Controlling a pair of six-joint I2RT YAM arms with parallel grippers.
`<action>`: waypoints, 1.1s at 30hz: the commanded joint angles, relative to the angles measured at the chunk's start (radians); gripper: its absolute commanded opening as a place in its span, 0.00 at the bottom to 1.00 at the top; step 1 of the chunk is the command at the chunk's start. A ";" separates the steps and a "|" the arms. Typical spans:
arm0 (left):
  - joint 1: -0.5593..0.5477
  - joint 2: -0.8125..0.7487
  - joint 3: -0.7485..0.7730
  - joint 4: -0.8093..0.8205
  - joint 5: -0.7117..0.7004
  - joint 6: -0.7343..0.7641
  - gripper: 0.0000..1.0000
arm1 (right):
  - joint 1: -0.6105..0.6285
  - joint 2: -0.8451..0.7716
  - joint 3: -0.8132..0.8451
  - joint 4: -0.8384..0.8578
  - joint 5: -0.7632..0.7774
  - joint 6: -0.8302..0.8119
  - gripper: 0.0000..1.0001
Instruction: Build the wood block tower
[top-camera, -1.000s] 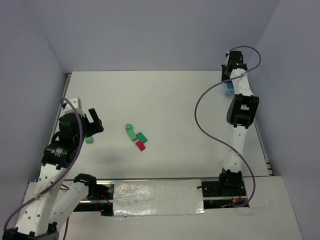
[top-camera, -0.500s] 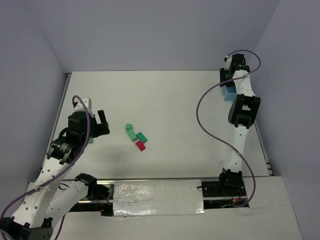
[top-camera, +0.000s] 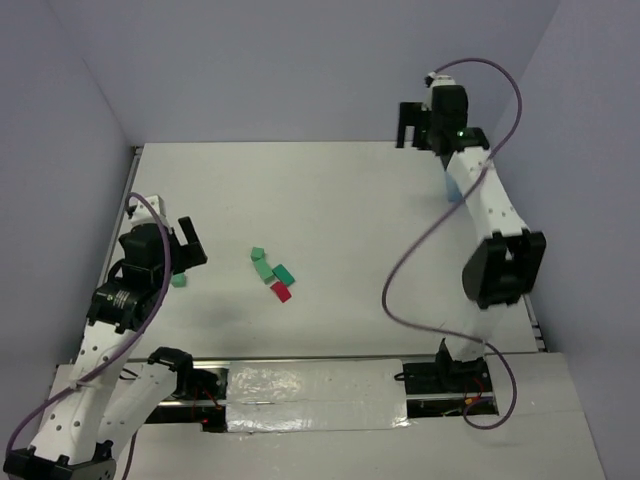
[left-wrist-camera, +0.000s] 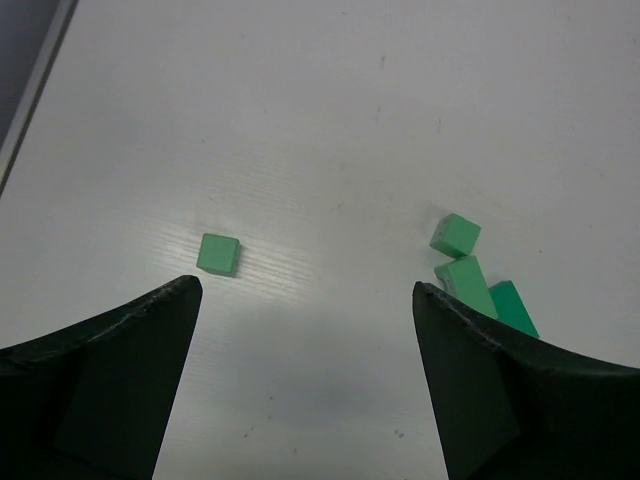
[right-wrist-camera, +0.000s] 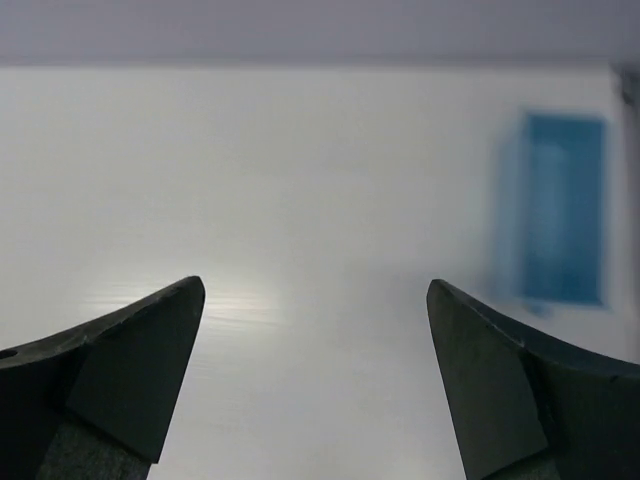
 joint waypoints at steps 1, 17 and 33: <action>0.042 0.010 0.031 0.011 -0.053 -0.011 0.99 | 0.243 -0.371 -0.261 0.276 -0.035 0.217 1.00; 0.350 0.515 0.010 0.048 0.120 -0.180 1.00 | 0.388 -0.443 -0.734 0.627 -0.511 0.480 1.00; 0.458 0.774 -0.032 0.201 0.221 -0.238 0.71 | 0.390 -0.475 -0.761 0.671 -0.620 0.486 1.00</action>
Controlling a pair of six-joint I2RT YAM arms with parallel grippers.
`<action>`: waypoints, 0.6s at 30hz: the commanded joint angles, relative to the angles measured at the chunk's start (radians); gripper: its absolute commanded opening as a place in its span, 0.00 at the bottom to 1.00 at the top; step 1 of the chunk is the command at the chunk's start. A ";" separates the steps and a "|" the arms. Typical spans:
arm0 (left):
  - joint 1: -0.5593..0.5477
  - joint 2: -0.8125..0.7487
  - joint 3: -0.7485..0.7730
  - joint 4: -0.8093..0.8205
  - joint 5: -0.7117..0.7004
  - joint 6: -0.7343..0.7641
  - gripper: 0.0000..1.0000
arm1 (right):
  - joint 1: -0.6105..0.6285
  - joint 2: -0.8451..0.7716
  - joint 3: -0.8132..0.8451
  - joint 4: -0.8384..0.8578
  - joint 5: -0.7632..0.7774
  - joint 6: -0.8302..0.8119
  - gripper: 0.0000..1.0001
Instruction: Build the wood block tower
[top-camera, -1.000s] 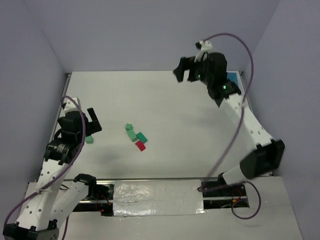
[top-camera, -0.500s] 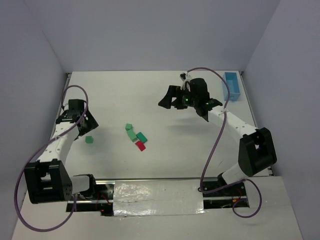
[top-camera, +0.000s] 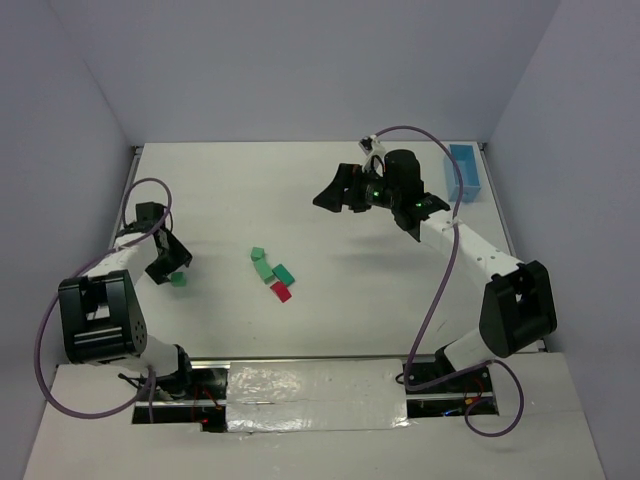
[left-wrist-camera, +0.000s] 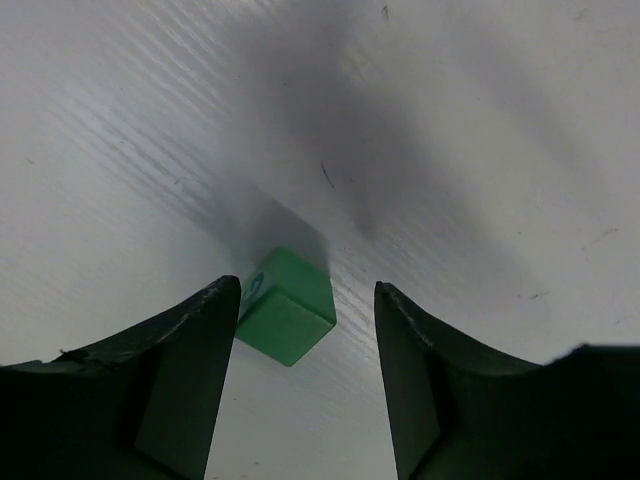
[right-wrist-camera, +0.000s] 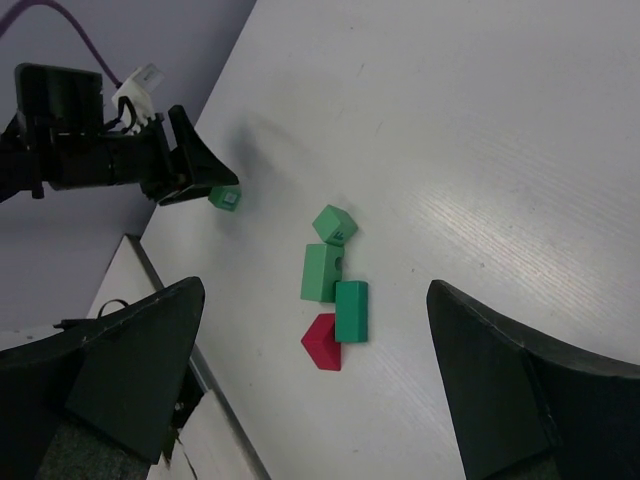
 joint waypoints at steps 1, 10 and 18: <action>0.003 0.026 -0.017 0.051 0.044 -0.029 0.67 | 0.000 -0.047 0.005 0.053 -0.024 0.004 1.00; -0.019 0.037 -0.060 0.074 0.027 -0.038 0.47 | 0.000 -0.062 0.000 0.039 -0.015 -0.003 1.00; -0.153 -0.008 -0.053 0.066 -0.011 -0.085 0.21 | -0.001 -0.087 0.011 -0.008 0.029 -0.022 1.00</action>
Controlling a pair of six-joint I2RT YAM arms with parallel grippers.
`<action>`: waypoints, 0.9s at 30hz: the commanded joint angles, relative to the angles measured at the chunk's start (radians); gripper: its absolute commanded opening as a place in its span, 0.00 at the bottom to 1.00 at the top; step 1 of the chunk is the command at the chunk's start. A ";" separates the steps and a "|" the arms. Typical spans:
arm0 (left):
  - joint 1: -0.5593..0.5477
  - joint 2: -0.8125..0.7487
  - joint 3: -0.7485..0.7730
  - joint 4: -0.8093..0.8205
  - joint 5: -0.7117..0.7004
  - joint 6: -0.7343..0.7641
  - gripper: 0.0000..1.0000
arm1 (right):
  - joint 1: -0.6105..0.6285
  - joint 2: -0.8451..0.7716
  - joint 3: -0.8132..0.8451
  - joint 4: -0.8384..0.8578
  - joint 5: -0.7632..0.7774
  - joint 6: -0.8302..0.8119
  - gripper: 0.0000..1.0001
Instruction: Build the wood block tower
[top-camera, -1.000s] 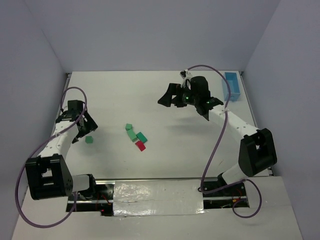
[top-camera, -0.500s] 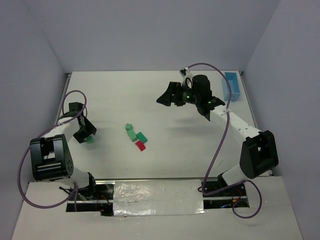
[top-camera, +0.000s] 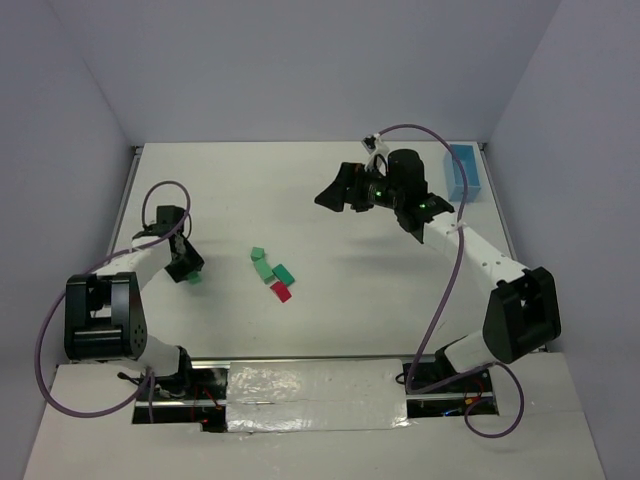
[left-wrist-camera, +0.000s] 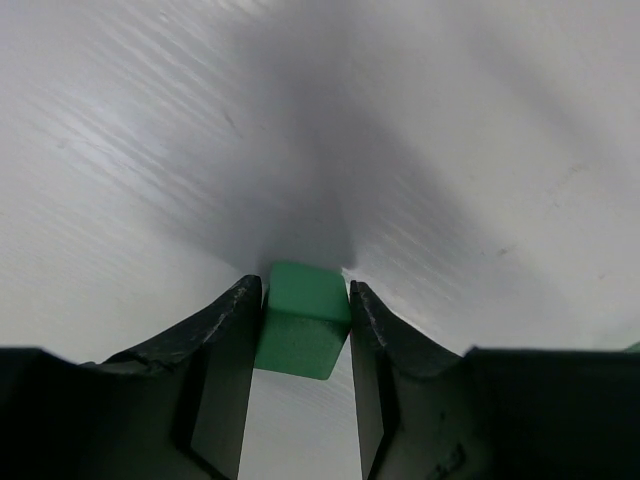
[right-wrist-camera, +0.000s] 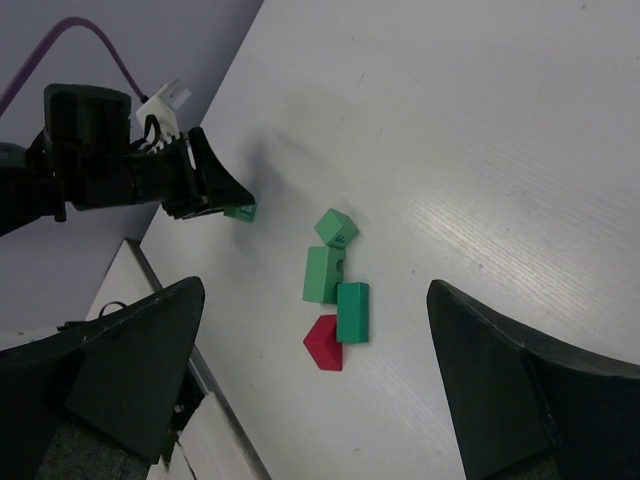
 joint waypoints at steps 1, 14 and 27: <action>-0.076 -0.040 0.013 -0.007 -0.029 -0.049 0.20 | -0.005 -0.072 0.014 -0.017 0.040 -0.023 1.00; -0.561 0.239 0.634 -0.040 -0.162 -0.040 0.20 | -0.264 -0.281 -0.146 -0.134 0.270 0.101 1.00; -0.786 0.900 1.369 -0.175 -0.190 -0.097 0.21 | -0.319 -0.561 -0.227 -0.338 0.523 -0.006 1.00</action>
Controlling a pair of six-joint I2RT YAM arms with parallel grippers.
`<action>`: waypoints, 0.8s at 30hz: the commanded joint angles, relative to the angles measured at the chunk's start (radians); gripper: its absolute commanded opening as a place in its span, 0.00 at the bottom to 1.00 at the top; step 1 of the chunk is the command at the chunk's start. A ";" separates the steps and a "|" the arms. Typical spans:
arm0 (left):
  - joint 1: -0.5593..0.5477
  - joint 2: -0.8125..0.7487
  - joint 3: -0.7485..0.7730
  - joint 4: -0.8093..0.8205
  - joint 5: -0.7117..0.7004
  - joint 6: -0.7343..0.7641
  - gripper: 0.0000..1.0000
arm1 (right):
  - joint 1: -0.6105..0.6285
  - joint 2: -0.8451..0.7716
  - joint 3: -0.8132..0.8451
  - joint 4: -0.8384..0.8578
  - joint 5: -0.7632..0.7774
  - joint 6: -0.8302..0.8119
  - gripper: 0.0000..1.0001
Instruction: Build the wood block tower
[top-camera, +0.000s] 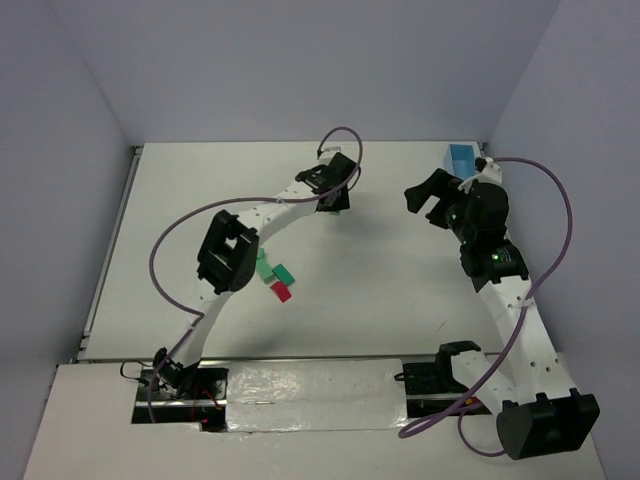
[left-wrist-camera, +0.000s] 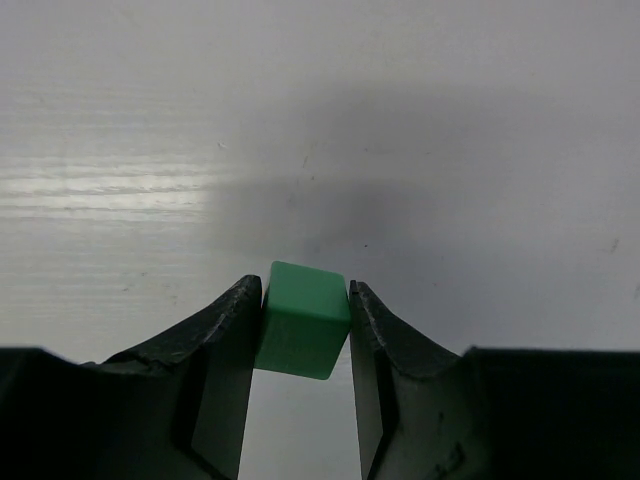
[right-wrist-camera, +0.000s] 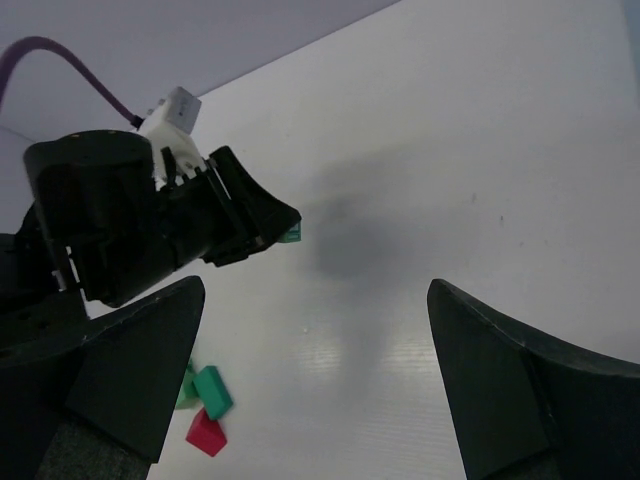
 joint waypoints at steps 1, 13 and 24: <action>-0.018 0.081 0.116 -0.063 -0.029 -0.072 0.21 | -0.010 -0.034 -0.028 -0.060 0.070 -0.045 1.00; -0.075 0.220 0.211 -0.040 -0.033 -0.204 0.28 | -0.012 -0.033 -0.057 -0.040 0.027 -0.045 1.00; -0.108 0.230 0.219 -0.060 -0.036 -0.280 0.77 | -0.010 -0.027 -0.062 -0.028 0.007 -0.047 1.00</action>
